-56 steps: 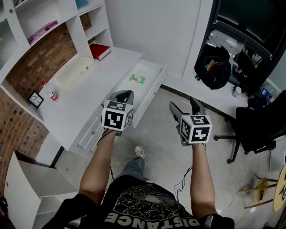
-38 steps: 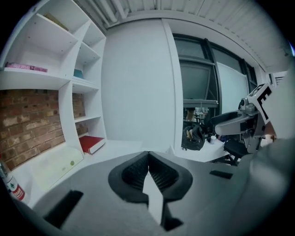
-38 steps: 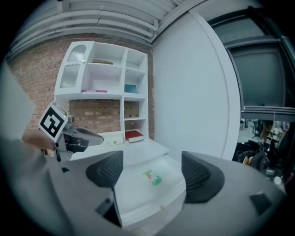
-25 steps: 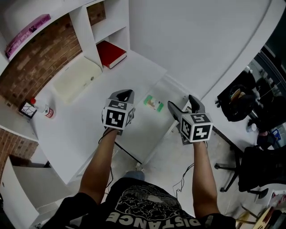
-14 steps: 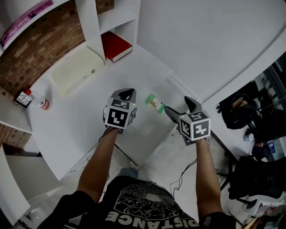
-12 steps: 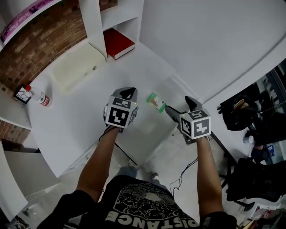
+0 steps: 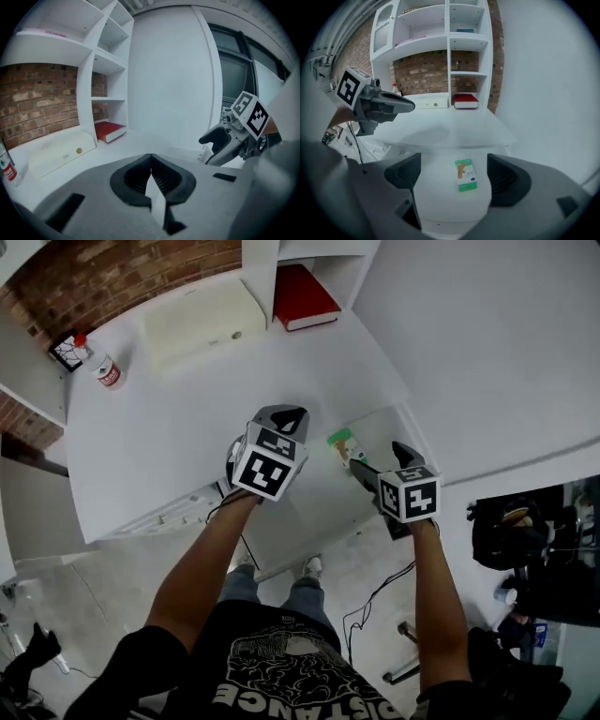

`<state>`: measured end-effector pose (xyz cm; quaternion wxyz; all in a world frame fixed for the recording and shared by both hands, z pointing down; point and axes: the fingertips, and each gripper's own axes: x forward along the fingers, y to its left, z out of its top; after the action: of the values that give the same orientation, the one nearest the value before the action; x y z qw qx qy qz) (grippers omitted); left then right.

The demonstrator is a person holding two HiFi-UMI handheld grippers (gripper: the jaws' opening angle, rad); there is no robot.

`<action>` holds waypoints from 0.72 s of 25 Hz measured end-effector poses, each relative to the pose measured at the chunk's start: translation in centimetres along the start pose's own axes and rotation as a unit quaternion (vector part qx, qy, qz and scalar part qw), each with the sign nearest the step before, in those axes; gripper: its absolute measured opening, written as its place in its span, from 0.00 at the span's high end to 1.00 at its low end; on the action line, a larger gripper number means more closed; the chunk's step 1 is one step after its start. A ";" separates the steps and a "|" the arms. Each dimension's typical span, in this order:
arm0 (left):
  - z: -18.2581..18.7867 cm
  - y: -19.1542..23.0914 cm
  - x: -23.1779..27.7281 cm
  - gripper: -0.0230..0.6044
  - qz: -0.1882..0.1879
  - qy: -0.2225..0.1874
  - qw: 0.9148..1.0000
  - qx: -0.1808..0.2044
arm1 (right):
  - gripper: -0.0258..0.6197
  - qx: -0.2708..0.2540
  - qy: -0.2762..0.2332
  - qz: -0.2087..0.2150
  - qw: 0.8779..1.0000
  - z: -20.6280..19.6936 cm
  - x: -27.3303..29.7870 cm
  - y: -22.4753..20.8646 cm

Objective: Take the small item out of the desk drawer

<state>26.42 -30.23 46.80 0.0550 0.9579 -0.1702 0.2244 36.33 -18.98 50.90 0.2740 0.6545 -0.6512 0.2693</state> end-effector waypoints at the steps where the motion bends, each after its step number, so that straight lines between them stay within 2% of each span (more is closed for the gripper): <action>1: -0.4 -0.1 0.2 0.95 0.006 0.003 1.000 -0.005 | 0.28 -0.003 0.005 0.007 1.000 -0.3 0.5 -0.2; 7: -2.1 -0.5 0.7 0.95 0.058 0.016 0.998 -0.034 | 0.28 -0.035 0.039 0.068 0.996 -1.7 4.1 -0.5; 18: -4.5 0.3 0.7 0.95 0.137 0.020 0.989 -0.050 | 0.28 -0.071 0.082 0.127 0.986 -4.7 10.1 -1.2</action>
<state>25.02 -29.94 51.16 0.0751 0.9170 -0.3095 0.2400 37.64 -22.75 61.32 0.3358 0.5211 -0.7217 0.3081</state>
